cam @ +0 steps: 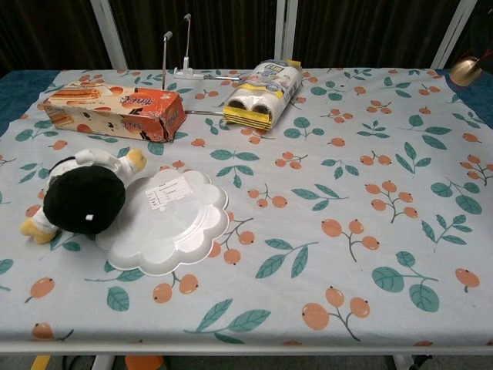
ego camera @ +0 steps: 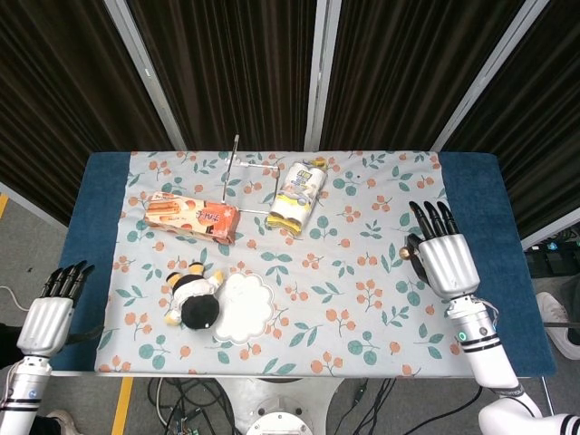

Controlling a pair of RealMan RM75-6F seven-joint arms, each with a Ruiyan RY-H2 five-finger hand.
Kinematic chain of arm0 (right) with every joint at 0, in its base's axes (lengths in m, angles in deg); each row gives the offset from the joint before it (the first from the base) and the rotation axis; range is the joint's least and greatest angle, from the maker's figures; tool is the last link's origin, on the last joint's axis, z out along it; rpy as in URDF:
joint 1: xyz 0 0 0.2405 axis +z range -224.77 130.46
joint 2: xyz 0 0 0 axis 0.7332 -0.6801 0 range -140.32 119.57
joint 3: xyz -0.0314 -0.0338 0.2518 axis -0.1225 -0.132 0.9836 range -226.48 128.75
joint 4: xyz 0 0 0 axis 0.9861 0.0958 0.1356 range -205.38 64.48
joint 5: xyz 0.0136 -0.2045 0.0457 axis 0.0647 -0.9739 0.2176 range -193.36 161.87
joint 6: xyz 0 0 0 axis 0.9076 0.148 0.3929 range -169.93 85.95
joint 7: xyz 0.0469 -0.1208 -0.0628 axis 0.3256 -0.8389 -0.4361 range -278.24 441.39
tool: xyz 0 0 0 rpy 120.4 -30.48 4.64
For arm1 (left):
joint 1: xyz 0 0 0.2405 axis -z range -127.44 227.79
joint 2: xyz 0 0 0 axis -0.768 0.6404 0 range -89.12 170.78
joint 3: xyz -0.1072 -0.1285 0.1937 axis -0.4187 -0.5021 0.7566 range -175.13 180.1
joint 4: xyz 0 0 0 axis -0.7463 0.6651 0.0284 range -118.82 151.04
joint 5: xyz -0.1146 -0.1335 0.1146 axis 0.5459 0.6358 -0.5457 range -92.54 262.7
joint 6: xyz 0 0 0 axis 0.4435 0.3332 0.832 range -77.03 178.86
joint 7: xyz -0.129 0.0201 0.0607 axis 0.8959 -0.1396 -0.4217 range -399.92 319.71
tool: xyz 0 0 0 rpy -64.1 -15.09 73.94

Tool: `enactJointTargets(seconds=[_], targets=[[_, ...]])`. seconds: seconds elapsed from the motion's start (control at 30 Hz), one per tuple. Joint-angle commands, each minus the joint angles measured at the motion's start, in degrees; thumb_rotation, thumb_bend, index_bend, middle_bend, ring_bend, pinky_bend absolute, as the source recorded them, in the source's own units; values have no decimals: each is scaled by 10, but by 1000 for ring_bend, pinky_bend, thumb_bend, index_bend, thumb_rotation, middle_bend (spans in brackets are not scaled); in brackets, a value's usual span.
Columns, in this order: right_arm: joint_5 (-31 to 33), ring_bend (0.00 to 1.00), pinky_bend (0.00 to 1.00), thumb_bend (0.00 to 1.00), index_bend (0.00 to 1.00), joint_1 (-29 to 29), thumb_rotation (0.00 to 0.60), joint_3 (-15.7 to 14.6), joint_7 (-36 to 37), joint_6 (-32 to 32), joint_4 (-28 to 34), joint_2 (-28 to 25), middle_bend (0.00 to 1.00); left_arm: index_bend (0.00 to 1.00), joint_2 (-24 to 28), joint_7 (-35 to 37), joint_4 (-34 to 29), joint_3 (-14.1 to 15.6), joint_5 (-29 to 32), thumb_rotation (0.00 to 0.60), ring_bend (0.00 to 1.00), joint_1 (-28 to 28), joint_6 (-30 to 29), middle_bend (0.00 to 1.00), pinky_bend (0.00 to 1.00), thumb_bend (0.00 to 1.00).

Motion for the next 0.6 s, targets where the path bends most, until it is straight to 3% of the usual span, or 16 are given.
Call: enactJointTargets(seconds=[0.03,0.33,0.6], targets=[[6,0,0,388,751,-4,600,-19,-14,9,0,1,82,57,0,0,1,1,-1,600,0,0,-1,0,15,19],[131,0,0,391,751,38,600,-35,-29,149,-10,-11,83,57,4,-1,-3,0,0,600,0,-1,-1,0,15,19],[214,0,0,397,751,87,600,-33,-75,193,-19,4,89,57,4,6,3,1,2,600,0,-2,-1,0,15,20]])
